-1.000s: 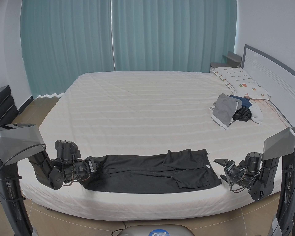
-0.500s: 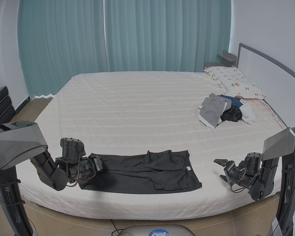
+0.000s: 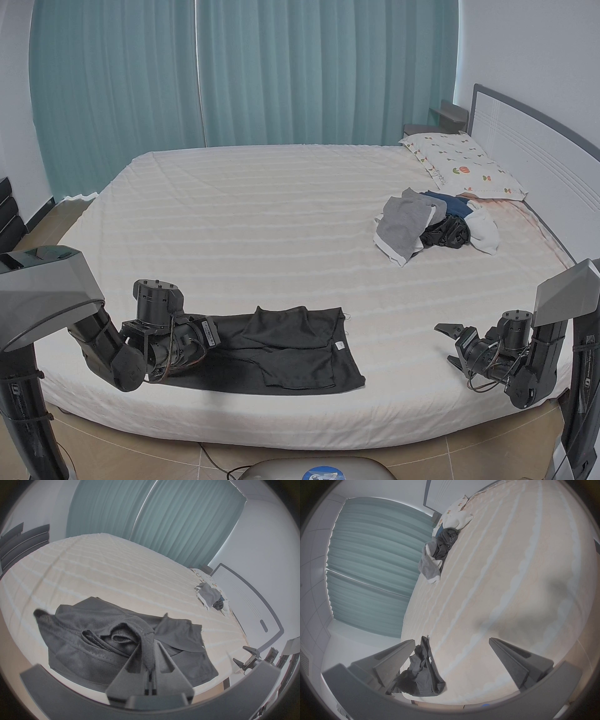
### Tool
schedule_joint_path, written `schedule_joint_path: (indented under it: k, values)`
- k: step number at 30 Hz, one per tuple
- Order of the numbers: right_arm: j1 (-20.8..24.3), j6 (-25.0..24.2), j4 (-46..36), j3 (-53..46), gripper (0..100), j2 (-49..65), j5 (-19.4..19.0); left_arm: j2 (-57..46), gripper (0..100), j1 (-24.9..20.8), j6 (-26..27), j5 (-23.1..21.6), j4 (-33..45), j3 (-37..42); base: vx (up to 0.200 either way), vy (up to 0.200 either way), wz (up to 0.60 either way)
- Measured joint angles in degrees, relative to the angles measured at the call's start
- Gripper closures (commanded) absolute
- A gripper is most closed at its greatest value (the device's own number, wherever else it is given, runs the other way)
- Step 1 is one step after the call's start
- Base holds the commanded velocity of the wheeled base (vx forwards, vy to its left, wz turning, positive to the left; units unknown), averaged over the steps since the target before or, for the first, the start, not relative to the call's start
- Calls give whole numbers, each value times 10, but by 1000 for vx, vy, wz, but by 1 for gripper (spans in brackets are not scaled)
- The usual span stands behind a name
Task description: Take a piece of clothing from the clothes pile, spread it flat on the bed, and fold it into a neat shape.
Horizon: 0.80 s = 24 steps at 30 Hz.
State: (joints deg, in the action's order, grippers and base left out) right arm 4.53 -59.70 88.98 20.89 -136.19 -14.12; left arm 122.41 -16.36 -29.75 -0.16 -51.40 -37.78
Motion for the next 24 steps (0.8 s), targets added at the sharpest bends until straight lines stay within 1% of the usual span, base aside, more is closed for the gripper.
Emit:
schedule_joint_path:
  k: [12, 18, 24]
  values:
    - [1, 4, 0, 0, 0, -3, 2, 1, 100, -16, -32, -1, -4, -7, 0, -200, 0]
    - [2, 4, 0, 1, 0, -5, 2, 5, 100, -31, -48, 0, -5, -12, 0, -200, 0]
    - [3, 5, 0, 1, 0, -5, 2, 16, 100, -44, -73, 2, -6, -23, 0, 0, 0]
